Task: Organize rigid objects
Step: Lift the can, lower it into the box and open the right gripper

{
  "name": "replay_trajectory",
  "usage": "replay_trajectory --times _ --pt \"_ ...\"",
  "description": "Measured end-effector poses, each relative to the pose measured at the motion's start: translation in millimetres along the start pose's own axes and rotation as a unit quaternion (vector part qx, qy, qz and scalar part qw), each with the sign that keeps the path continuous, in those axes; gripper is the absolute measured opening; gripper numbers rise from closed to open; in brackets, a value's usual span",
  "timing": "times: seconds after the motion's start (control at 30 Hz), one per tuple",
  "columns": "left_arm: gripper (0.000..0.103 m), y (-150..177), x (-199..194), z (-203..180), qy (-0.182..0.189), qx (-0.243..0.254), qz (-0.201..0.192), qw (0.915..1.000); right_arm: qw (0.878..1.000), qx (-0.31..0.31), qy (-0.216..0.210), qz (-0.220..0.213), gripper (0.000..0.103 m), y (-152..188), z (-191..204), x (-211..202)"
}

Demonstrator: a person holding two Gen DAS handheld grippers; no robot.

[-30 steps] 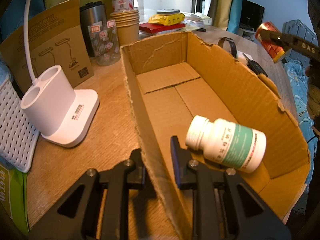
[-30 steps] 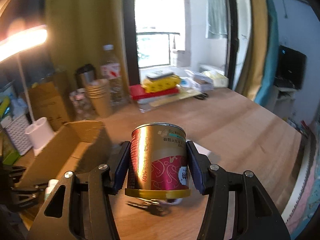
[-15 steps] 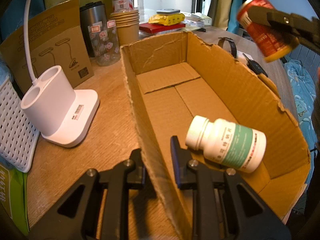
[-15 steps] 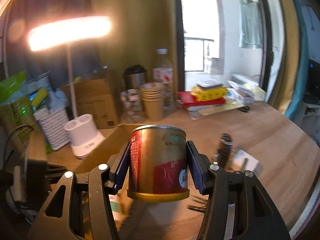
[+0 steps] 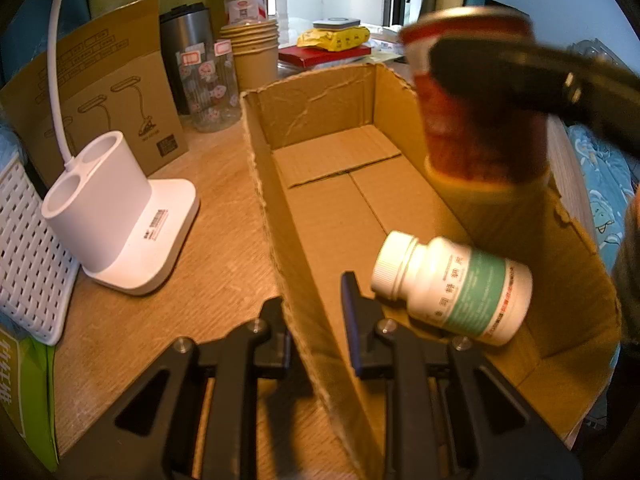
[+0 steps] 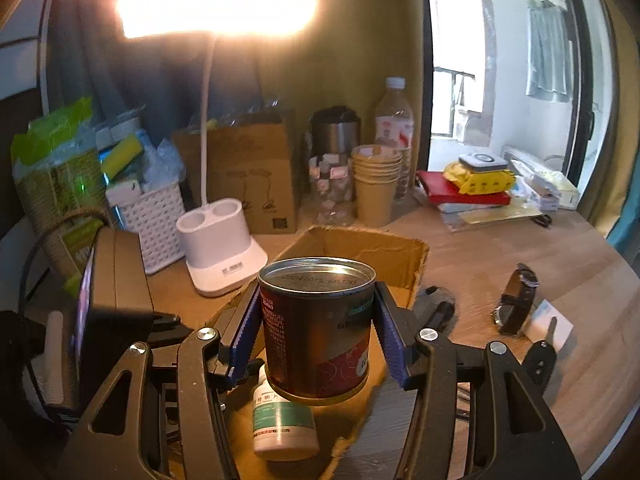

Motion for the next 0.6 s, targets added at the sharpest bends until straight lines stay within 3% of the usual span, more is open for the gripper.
replay_trajectory --times 0.6 --pt "0.021 0.0 0.2 0.5 0.000 0.000 0.000 1.0000 0.998 -0.043 0.039 0.034 0.057 22.6 -0.2 13.9"
Point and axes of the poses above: each gripper's, at about its wrist camera, not at the fingertips, and x roughly the way its jaws point, z to its left, y to its underside, the point moved 3 cm from there along x, roughly the way its jaws point, and after that the axes turned 7 degrees about x, right-handed, at the moved point
